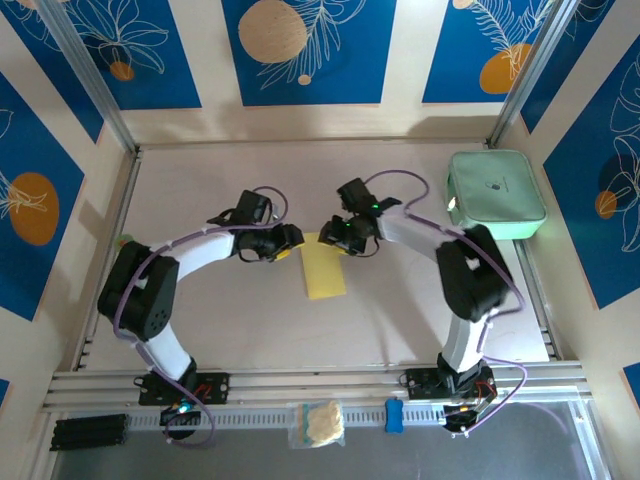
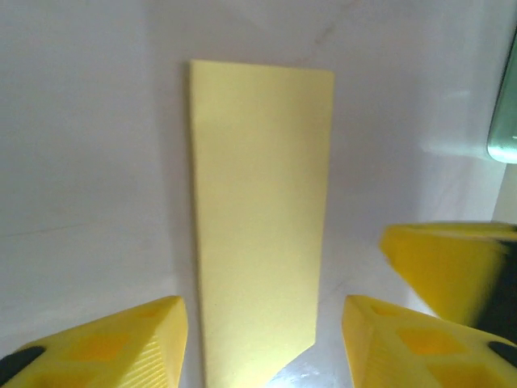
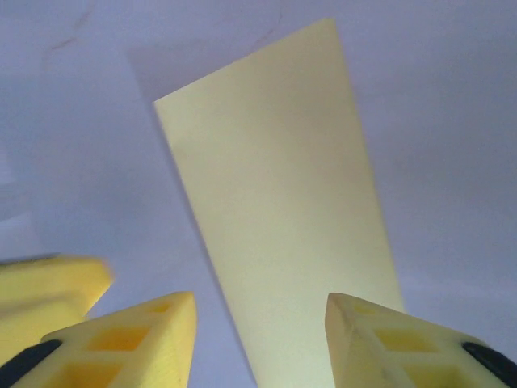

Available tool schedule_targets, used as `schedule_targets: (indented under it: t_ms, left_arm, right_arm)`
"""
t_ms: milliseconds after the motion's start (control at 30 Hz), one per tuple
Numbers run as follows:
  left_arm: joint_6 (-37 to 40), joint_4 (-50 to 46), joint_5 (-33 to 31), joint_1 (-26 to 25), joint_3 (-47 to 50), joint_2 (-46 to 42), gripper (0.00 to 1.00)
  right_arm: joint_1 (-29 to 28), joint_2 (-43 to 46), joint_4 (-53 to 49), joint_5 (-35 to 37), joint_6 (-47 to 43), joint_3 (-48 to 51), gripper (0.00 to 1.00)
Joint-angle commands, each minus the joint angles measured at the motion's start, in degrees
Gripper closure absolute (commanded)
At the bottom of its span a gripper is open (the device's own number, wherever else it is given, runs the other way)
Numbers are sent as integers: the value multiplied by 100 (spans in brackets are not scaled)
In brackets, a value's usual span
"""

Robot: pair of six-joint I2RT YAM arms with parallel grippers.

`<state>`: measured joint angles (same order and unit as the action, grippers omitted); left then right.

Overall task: Fold a paper plane with a square sheet of paper (pick it up from the middle)
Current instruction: Fold the triangle a second time at the center of the table.

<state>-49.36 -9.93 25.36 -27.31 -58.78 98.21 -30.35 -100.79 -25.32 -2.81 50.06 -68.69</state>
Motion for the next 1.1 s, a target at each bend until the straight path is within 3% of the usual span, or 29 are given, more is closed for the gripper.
schedule_targets:
  t_ms: [0,233,533,767,1067]
  left_arm:
    - [-137,245,181,-174,-260,282,52]
    - [-117,280,6,-291,-647,896,63]
    - [10,216,-127,-299,-686,1272,71]
    - [49,213,-146,-301,-585,1415,73]
    - [6,265,-225,-265,-262,1473,74]
  right_arm:
    - [213,493,271,-375,124,721,49]
    - [336,1085,525,-585,126,1799,45]
    - [234,984,816,-838,220,2131,45]
    - [137,912,910,-958,162,2190,56]
    - [59,1009,820,-870,120,2412,58]
